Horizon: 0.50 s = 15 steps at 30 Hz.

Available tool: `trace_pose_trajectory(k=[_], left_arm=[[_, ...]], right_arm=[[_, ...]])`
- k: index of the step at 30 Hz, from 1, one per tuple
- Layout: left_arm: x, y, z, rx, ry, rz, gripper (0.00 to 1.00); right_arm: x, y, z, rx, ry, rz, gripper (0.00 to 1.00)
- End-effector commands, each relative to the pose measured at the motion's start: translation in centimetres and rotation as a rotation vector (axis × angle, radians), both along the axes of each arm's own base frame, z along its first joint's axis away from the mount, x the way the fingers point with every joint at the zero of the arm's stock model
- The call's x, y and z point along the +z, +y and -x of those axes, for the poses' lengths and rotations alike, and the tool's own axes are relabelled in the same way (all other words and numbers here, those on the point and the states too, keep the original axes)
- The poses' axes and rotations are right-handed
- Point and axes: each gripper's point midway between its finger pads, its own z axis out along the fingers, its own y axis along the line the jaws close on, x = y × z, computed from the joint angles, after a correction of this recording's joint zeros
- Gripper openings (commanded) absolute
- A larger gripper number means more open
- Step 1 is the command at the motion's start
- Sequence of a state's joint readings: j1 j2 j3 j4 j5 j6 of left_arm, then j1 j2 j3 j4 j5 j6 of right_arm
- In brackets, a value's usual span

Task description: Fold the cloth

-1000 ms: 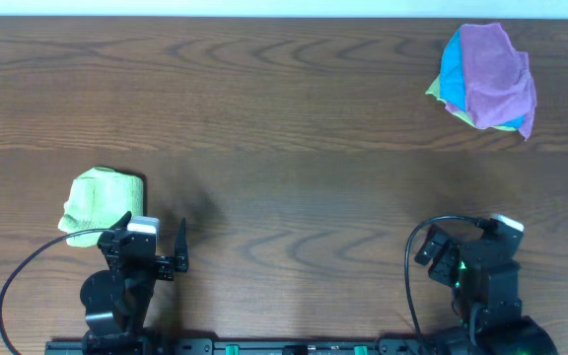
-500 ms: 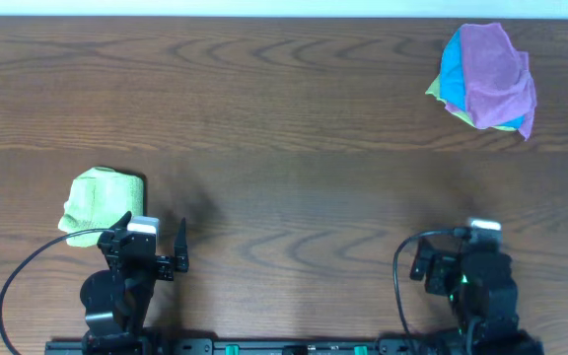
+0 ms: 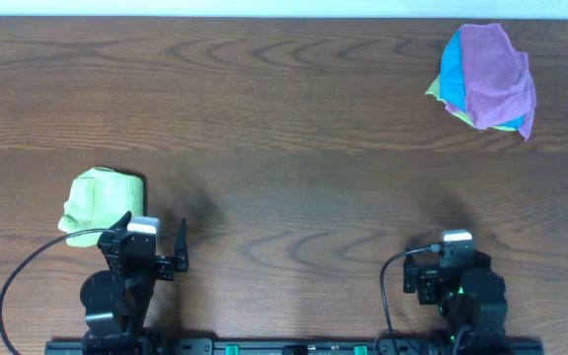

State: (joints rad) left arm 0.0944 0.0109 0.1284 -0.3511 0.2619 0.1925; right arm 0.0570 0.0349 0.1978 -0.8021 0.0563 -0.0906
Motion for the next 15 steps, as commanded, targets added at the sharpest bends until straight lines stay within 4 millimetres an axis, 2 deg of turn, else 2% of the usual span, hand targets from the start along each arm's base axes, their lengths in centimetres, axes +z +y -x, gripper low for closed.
trace_pose_trajectory(k=[1,9,15], left_arm=[[-1.0,0.0,0.1,-0.006,0.021,-0.019,0.95],[-1.0,0.0,0.1,-0.006,0.021,-0.020,0.95],[-1.0,0.0,0.1,-0.006,0.021,-0.020,0.95]], right_arm=[[-0.4,0.4,0.0,0.058,-0.005,0.031,0.99],[-0.4,0.0,0.0,0.042,-0.006,0.038,0.99],[-0.4,-1.6,0.1,-0.109,-0.009,-0.020,0.99]])
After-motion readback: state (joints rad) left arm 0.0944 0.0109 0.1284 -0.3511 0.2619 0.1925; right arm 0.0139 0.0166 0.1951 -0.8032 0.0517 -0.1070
